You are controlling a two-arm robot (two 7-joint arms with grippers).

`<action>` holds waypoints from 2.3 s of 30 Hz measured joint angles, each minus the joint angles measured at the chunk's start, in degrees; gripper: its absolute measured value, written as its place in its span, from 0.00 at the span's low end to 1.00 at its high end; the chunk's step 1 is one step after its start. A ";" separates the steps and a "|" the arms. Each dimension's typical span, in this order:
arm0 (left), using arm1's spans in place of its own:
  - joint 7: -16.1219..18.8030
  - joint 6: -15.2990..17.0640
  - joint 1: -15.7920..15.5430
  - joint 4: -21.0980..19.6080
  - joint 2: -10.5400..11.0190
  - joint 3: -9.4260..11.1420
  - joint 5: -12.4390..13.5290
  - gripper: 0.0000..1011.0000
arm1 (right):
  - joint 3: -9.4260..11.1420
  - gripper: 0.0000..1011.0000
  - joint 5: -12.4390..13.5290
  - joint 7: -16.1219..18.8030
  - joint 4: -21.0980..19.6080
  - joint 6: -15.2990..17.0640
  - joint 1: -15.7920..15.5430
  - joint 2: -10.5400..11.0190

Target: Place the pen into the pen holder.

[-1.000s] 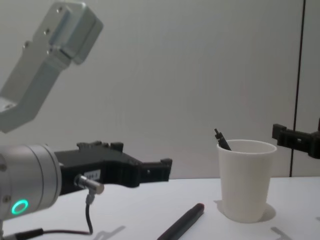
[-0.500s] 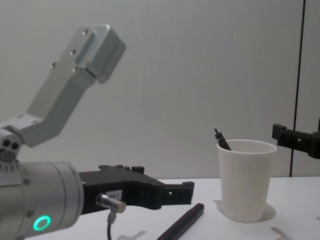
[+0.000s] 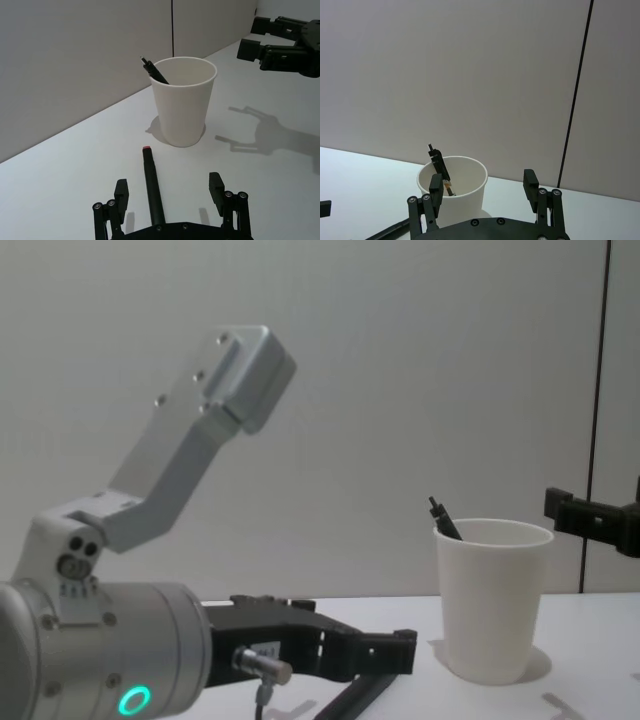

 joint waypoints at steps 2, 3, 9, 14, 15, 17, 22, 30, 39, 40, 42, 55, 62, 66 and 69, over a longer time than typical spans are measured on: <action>0.37 0.51 -0.18 0.34 -0.37 0.11 0.31 0.99 | 0.00 0.99 0.00 0.00 0.00 0.00 0.00 0.00; 0.50 0.65 -0.26 0.46 -0.54 0.16 0.40 0.99 | 0.00 0.99 0.00 0.00 0.00 0.00 0.00 0.00; 1.84 1.82 -0.61 1.31 -1.38 0.40 1.18 0.99 | 0.00 0.99 0.00 0.00 0.00 0.00 0.00 0.00; 2.96 2.95 -0.90 2.19 -2.13 0.60 1.91 0.99 | 0.00 0.99 0.00 0.00 0.00 0.00 0.00 0.00; 3.18 3.23 -0.98 2.42 -2.30 0.64 2.10 0.99 | 0.00 0.99 0.00 0.00 0.00 0.00 0.00 0.00; 3.37 3.60 -1.05 2.69 -2.48 0.68 2.30 0.99 | 0.00 0.99 0.00 0.00 0.00 0.00 0.00 0.00; 3.67 4.95 -1.38 3.44 -2.98 0.76 2.79 0.99 | 0.00 0.99 0.00 0.00 0.00 0.00 0.00 0.00; 3.67 7.35 -1.96 4.19 -3.57 0.74 3.20 0.99 | 0.00 0.99 0.00 0.00 0.00 0.00 0.00 0.00; 3.49 10.19 -2.53 4.75 -4.06 0.54 3.41 0.99 | 0.00 0.99 0.00 0.00 0.00 0.00 0.00 0.00; 3.46 10.73 -2.63 4.82 -4.14 0.48 3.42 0.99 | 0.00 0.99 0.00 0.00 0.00 0.00 0.00 0.00; 3.46 11.20 -2.73 4.95 -4.25 0.41 3.42 0.99 | 0.00 0.99 0.00 0.00 0.00 0.00 0.00 0.00; 4.43 13.99 -3.41 5.91 -5.25 -0.43 1.46 0.99 | 0.00 0.99 0.00 0.00 0.00 0.00 0.00 0.00; 5.20 14.67 -3.56 6.31 -5.72 -0.96 -0.02 0.99 | 0.00 0.99 0.00 0.00 0.00 0.00 0.00 0.00; 5.46 14.90 -3.61 6.53 -5.87 -1.12 -0.44 0.99 | 0.00 0.99 0.00 0.00 0.00 0.00 0.00 0.00; 5.63 15.08 -3.65 6.69 -5.98 -1.25 -0.77 0.99 | 0.00 0.99 0.00 0.00 0.00 0.00 0.00 0.00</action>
